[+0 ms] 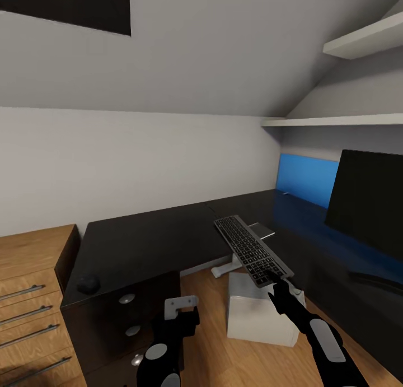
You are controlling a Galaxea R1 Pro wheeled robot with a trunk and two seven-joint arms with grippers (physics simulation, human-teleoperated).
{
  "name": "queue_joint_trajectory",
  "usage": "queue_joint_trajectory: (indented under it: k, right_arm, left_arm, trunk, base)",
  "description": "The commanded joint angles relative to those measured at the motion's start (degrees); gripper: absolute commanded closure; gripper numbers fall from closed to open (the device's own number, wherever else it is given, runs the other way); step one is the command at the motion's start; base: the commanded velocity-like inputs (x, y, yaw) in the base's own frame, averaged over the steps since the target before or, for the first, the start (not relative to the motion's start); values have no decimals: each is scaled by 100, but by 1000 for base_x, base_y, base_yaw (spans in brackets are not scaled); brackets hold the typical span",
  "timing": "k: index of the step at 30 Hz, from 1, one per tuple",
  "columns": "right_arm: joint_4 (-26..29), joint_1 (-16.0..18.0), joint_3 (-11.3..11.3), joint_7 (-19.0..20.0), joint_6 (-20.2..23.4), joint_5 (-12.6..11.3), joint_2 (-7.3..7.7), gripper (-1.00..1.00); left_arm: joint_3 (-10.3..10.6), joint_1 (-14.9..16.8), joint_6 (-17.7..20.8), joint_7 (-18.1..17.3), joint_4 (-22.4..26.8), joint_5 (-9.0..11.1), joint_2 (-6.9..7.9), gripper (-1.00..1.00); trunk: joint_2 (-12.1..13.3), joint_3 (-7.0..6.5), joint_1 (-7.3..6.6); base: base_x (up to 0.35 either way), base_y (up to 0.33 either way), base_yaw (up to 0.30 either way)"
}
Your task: In the bedroom, organize the workspace by keeping the computer under the desk, ensuring the monitor is on the desk, placing the keyboard on the desk next to the monitor, placing the mouse on the desk next to the keyboard, moving the folder from the swivel chair onto the desk next to the mouse, stacking the notebook on top of the folder with the pen on top of the notebook, and positioning the swivel chair next to the desk.
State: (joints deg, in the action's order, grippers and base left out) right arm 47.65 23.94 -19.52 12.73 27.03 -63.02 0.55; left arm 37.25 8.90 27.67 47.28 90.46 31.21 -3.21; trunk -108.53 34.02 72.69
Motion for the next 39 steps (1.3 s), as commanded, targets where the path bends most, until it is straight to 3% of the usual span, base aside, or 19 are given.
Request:
queue_joint_trajectory:
  k: [1,39]
  right_arm:
    - [-1,5,-17,10,39,-17,-2,-100]
    - [-1,5,-9,10,30,-17,-2,-100]
  left_arm:
    - [5,6,19,45,6,35,5,-100]
    - [8,6,19,45,-10,35,14,-100]
  trunk:
    - [-3,6,-1]
    - [-3,6,-1]
  base:
    - [0,0,0]
    - [41,19,0]
